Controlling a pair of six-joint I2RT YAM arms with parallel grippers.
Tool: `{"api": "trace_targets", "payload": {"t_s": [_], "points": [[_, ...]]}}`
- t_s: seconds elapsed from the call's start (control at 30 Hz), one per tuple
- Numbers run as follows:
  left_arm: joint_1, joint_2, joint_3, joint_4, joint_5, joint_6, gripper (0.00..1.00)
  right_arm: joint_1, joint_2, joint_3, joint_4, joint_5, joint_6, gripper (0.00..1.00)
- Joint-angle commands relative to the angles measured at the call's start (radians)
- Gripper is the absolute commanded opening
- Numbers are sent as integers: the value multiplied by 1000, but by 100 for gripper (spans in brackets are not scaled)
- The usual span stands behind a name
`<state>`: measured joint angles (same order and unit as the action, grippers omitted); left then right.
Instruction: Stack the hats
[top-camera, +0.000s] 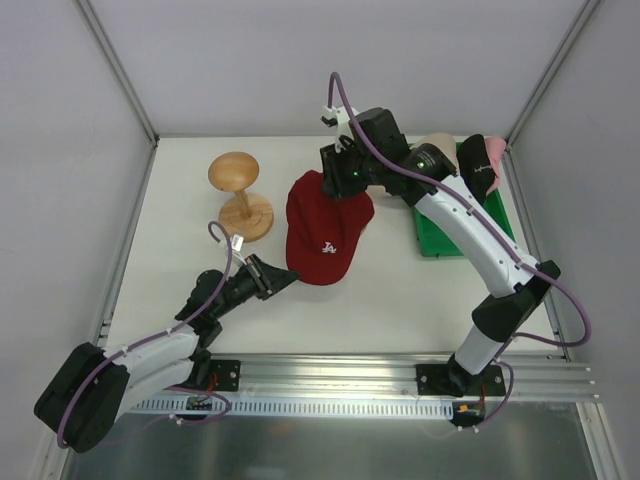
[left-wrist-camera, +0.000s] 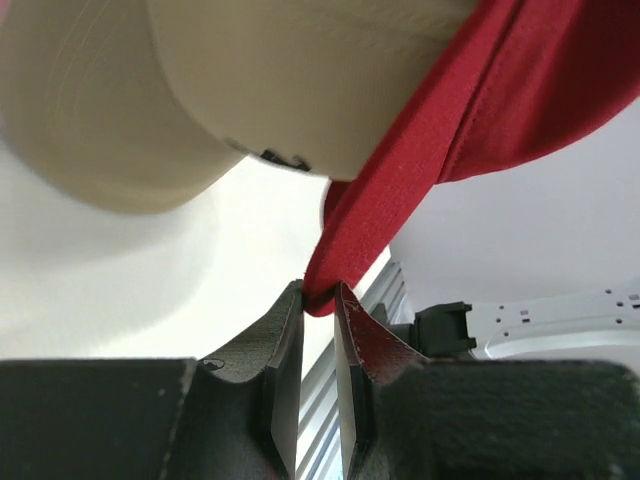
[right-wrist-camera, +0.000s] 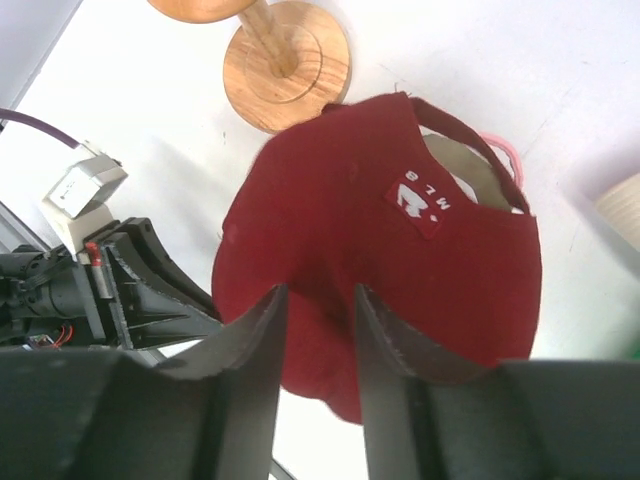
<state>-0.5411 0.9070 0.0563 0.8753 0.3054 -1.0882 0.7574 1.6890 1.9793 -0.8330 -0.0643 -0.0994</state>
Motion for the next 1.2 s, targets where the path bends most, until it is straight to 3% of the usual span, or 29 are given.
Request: {"api": "trace_targets", "payload": {"t_s": [0.0, 0.13, 0.3, 0.6, 0.87, 1.17], "points": [[23, 21, 3, -74, -28, -36, 2, 3, -37, 55, 14, 26, -25, 38], [33, 12, 14, -128, -15, -61, 1, 3, -34, 99, 2, 34, -34, 54], [62, -16, 11, -163, -2, -105, 1, -13, 4, 182, -51, 58, -45, 58], [109, -2, 14, -249, 6, -216, 2, -76, 84, 243, -114, 31, -43, 58], [141, 157, 10, -127, 60, -308, 2, -119, 158, 228, -112, -26, -43, 57], [156, 277, 63, -165, 84, -338, 4, -164, 216, 220, -112, -84, -46, 57]]}}
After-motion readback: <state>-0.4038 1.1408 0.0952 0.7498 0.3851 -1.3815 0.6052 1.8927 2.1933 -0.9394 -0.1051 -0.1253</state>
